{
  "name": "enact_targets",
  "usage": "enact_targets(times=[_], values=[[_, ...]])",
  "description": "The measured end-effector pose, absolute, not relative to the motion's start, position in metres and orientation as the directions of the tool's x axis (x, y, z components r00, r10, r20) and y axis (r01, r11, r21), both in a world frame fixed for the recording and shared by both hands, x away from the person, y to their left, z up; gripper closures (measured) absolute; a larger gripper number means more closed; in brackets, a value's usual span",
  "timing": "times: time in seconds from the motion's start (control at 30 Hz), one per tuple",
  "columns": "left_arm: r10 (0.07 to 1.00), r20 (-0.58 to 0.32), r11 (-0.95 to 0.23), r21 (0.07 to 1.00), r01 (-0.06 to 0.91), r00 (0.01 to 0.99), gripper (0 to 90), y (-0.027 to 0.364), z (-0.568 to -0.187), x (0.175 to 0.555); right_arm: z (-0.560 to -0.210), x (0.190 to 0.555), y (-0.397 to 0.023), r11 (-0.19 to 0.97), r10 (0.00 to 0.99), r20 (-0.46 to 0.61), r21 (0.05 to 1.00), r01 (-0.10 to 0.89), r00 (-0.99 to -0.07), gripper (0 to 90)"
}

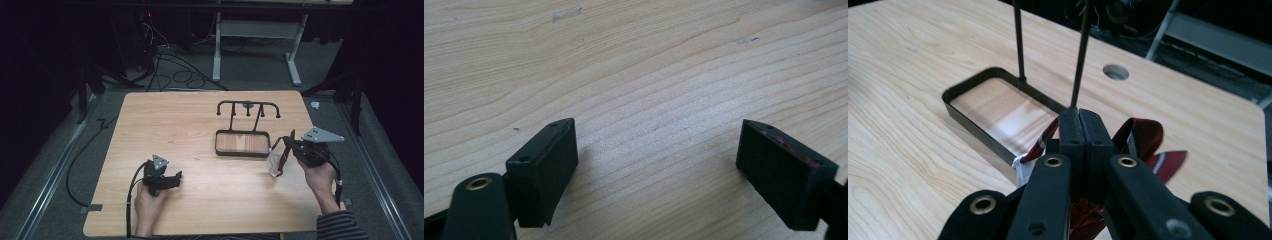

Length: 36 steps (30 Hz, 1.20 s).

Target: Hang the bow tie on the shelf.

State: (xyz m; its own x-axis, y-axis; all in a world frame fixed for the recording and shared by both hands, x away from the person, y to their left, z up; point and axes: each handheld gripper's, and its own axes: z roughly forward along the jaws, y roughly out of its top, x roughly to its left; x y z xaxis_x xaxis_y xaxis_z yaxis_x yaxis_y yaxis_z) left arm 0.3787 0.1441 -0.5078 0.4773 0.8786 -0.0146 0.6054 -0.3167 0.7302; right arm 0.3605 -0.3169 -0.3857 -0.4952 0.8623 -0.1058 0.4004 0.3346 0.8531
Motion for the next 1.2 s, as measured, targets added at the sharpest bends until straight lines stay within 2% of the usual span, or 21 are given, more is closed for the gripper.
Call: enact_targets(times=[0.73,1.2], values=[[0.878,-0.015,-0.317,0.730,0.605,0.478,17.2,0.144,-0.508,0.379,-0.358,0.364,-0.287,0.363,0.817,-0.136,0.876,0.317,-0.560,90.0],[0.878,-0.015,-0.317,0.730,0.605,0.478,17.2,0.144,-0.508,0.379,-0.353,0.373,-0.270,0.347,0.797,-0.107,0.887,0.305,-0.594,90.0]])
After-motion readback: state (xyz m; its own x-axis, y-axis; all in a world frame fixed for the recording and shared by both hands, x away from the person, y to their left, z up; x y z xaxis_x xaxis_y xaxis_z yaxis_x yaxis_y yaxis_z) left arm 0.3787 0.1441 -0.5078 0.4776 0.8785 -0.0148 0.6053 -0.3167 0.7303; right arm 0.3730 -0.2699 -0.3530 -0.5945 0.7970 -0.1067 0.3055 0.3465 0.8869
